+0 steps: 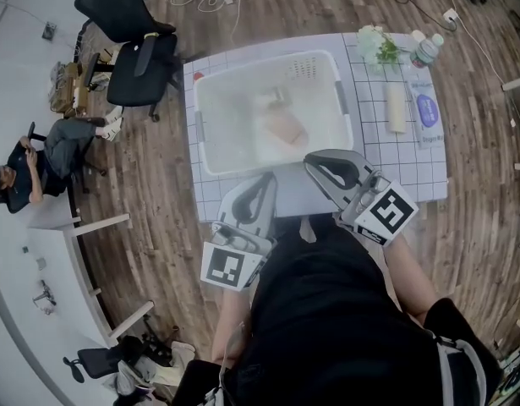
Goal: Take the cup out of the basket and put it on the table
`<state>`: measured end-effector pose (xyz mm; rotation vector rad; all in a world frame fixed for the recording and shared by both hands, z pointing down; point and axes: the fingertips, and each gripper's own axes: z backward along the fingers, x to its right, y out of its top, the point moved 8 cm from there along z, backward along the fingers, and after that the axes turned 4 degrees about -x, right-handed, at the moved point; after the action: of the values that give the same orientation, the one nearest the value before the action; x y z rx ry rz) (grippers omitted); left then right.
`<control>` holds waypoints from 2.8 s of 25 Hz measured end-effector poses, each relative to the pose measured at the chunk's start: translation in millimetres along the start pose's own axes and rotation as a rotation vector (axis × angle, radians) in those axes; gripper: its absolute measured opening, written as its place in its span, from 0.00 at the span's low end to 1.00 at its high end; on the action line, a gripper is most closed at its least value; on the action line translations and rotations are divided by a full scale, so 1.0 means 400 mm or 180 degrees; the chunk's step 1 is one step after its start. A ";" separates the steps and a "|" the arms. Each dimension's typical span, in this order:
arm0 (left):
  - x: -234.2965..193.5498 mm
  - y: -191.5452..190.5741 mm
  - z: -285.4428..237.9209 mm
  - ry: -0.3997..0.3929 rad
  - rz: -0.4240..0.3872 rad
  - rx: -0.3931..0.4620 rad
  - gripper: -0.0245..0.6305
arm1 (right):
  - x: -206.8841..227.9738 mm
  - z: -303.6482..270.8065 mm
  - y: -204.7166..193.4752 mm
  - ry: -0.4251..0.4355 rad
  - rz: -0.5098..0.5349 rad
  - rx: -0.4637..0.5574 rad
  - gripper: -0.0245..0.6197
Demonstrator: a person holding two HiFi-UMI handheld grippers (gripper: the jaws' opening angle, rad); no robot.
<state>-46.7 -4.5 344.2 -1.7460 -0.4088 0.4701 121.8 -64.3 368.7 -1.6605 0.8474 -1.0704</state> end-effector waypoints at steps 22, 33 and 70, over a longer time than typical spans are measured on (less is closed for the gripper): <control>-0.128 -0.001 0.009 -0.0344 0.0080 0.0140 0.05 | 0.021 -0.177 0.017 -0.0464 0.0365 -0.0814 0.33; -0.172 -0.026 0.017 -0.0511 0.0111 0.0088 0.05 | 0.121 -0.299 -0.035 -0.0528 0.0429 -0.1421 0.43; -0.182 -0.070 0.021 -0.0563 0.0192 -0.0098 0.05 | 0.354 -0.535 -0.357 -0.0161 0.0315 -0.3141 0.54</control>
<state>-113.8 -28.6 376.9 -1.7564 -0.4918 0.6677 -15.3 -219.9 576.9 -2.3785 1.5519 -0.5294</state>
